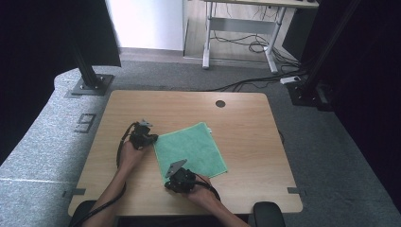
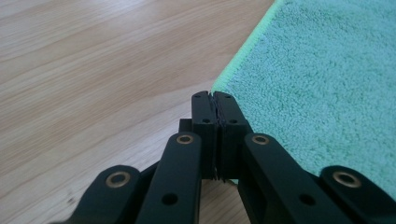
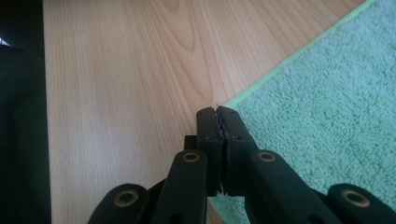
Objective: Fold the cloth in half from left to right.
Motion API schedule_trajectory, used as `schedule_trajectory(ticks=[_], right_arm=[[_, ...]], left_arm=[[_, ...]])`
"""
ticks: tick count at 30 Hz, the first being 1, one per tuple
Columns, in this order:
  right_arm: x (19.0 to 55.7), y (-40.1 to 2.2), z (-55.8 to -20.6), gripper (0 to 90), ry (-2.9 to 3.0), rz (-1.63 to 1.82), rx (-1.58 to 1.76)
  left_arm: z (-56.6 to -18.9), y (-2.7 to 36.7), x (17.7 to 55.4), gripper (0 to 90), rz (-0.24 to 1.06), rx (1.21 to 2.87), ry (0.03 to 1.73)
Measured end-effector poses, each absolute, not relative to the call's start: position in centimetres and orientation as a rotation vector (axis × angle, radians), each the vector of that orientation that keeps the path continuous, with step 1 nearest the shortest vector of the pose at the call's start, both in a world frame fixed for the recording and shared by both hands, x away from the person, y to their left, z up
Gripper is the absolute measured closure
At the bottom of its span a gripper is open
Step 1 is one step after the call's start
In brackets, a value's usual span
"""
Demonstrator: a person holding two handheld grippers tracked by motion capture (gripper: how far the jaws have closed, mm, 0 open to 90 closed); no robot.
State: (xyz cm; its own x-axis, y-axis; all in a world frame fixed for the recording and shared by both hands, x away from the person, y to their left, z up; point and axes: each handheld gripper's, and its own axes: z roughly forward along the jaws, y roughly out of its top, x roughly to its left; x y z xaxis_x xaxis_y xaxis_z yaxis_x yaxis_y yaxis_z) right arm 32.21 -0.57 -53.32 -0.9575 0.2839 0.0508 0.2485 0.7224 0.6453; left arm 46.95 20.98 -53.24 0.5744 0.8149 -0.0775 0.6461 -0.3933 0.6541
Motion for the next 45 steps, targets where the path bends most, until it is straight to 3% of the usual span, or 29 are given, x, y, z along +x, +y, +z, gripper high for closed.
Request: schedule_trajectory(ticks=[6,20,45], right_arm=[[32.1,-0.3,-52.5,87.4,2.85,1.091,0.433],[32.7,-4.1,-50.3,87.4,2.765,1.18,0.52],[33.9,-11.1,-49.6,87.4,2.635,1.163,0.709]], left_arm=[[-52.5,21.4,46.9,87.7,0.334,2.128,1.159],[-51.2,20.3,47.8,87.8,0.305,2.064,1.112],[-49.3,14.0,51.0,87.7,0.255,2.084,1.051]])
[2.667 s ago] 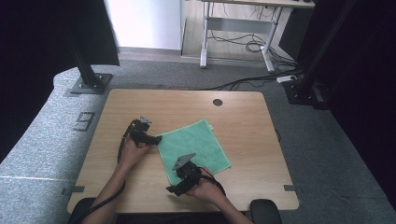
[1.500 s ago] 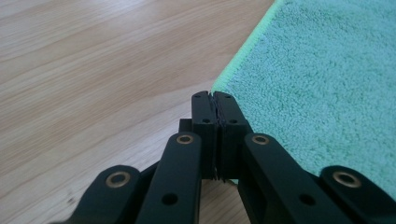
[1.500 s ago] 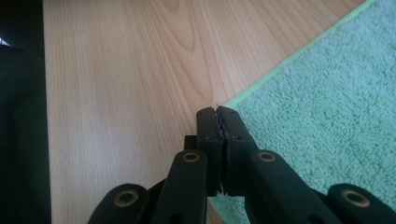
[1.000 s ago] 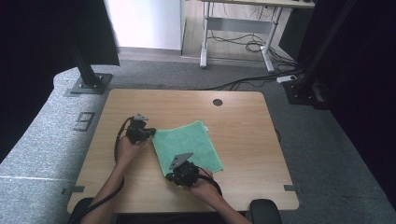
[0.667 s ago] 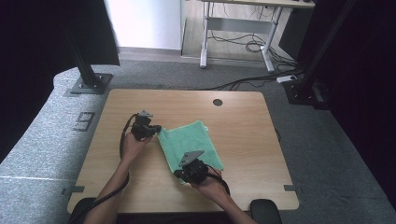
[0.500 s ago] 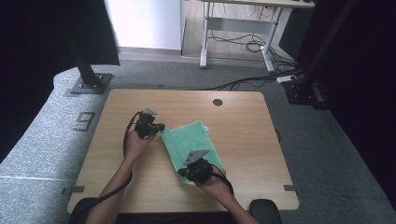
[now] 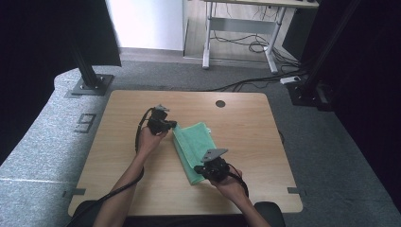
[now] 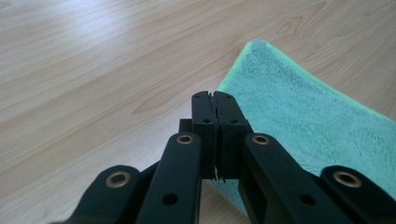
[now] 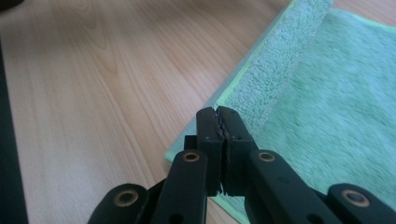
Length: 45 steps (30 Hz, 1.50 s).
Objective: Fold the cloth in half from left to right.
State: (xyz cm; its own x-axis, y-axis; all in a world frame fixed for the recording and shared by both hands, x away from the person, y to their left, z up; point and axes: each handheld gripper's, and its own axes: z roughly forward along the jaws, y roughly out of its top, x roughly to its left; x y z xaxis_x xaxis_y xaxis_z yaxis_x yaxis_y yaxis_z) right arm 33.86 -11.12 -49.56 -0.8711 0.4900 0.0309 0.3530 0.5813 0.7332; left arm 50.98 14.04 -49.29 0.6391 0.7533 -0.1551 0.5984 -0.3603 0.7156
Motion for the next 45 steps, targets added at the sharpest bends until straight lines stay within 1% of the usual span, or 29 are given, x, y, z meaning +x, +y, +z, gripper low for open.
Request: schedule_trajectory(ticks=[18,29,45], right_arm=[[35.3,-15.4,-50.1,87.4,2.569,1.137,0.845],[35.8,-16.4,-50.8,87.4,2.565,1.105,0.891],[36.5,-17.2,-52.1,87.1,2.58,1.057,0.954]], left_arm=[[-49.8,9.3,53.2,87.6,0.269,2.124,1.019],[-50.5,6.8,54.4,87.6,0.279,2.181,0.998],[-51.4,4.8,55.2,87.1,0.279,2.182,0.976]])
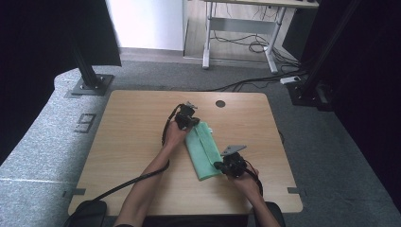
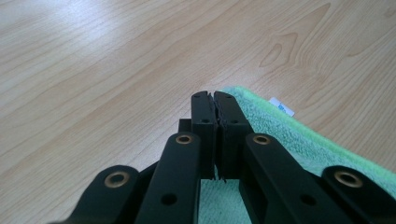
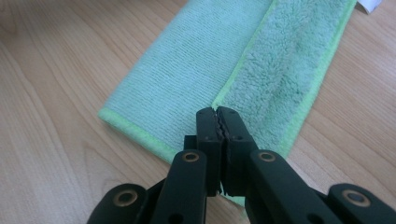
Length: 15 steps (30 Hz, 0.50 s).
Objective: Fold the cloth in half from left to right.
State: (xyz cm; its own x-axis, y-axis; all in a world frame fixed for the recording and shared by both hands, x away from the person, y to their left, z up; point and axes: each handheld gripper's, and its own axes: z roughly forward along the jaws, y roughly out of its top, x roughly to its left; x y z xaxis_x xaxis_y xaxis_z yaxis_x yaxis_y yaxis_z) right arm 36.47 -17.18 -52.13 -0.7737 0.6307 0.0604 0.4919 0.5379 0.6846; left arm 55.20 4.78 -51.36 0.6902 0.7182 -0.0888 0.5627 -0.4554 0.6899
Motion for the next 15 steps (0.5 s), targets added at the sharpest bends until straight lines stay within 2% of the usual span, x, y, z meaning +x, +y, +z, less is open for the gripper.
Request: schedule_trajectory(ticks=[3,10,15], right_arm=[[36.6,-17.4,-52.3,87.0,2.574,1.053,0.964],[36.7,-18.1,-52.2,84.7,2.553,1.059,0.978],[36.7,-18.8,-51.9,82.2,2.528,1.048,1.006]], left_arm=[[-51.6,4.7,55.3,83.9,0.274,2.182,0.972],[-50.8,4.7,55.0,57.6,0.296,2.137,0.95],[-49.0,5.1,54.6,49.3,0.33,2.089,0.922]])
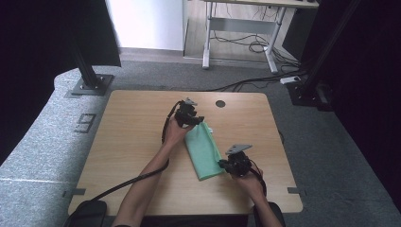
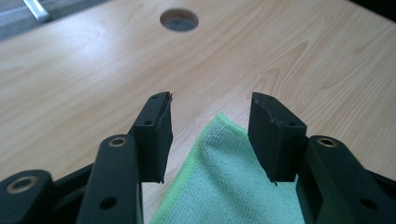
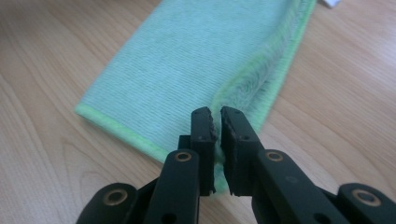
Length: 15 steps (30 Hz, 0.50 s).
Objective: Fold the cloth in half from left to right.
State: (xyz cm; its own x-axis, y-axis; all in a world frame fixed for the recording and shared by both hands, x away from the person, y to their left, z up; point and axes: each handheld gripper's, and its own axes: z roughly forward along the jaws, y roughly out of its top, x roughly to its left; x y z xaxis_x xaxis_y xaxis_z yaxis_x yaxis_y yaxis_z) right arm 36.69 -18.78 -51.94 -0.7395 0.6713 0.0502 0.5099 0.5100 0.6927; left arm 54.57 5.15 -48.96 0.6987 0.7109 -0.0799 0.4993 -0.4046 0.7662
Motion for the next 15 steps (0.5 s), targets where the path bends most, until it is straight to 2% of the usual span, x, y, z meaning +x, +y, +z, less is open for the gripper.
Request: schedule_trajectory(ticks=[4,11,15], right_arm=[[36.7,-19.7,-51.5,77.5,2.487,1.035,1.031],[37.1,-20.2,-51.0,54.9,2.416,1.047,1.019],[37.6,-19.6,-51.4,46.8,2.419,1.038,0.988]], left_arm=[[-48.3,5.6,53.9,42.2,0.338,2.119,0.893],[-49.2,7.0,51.9,30.1,0.305,2.156,0.865],[-50.5,7.5,50.9,25.0,0.28,2.186,0.866]])
